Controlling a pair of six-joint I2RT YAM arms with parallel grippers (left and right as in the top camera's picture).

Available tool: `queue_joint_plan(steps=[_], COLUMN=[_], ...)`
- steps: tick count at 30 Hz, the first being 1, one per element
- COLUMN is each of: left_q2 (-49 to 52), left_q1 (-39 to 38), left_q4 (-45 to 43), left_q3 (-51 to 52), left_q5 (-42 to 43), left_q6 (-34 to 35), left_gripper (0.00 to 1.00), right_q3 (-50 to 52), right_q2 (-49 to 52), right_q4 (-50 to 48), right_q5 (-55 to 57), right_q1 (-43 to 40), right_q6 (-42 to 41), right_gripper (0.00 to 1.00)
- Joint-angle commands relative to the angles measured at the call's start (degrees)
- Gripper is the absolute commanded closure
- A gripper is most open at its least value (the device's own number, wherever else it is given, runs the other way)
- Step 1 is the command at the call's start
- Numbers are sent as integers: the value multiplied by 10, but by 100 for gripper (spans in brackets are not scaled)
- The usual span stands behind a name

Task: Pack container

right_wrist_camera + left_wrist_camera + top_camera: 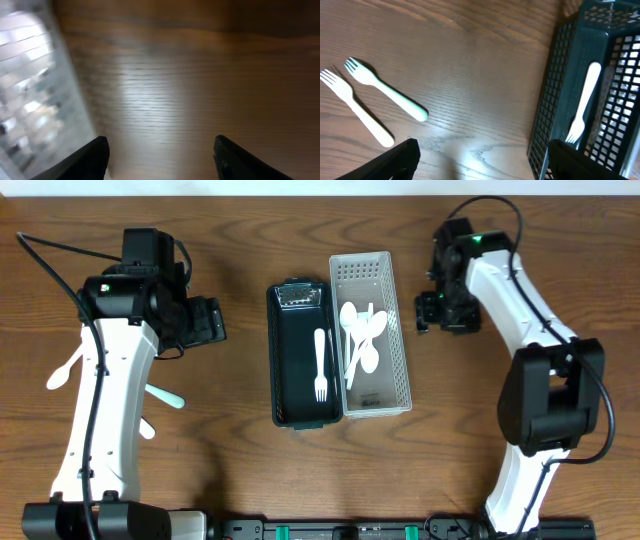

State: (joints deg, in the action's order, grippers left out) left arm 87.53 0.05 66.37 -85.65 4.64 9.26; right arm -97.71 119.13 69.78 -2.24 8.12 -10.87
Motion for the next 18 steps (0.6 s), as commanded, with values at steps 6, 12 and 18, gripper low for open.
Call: queue_joint_plan(steps=[6, 12, 18], left_q2=[-77, -85, -32], left_q1=[64, 151, 228], left_q4=[10, 53, 41], left_q3=[-2, 5, 56], left_q5=[-130, -122, -121], left_q6=[184, 215, 230], left_gripper=[15, 11, 9], right_q3=[4, 4, 4], right_q2=[-3, -3, -3], right_q4=[0, 5, 10], right_q5=[23, 22, 20], right_q1=[-89, -148, -175], right_q6=[-6, -6, 4], right_gripper=[26, 20, 18])
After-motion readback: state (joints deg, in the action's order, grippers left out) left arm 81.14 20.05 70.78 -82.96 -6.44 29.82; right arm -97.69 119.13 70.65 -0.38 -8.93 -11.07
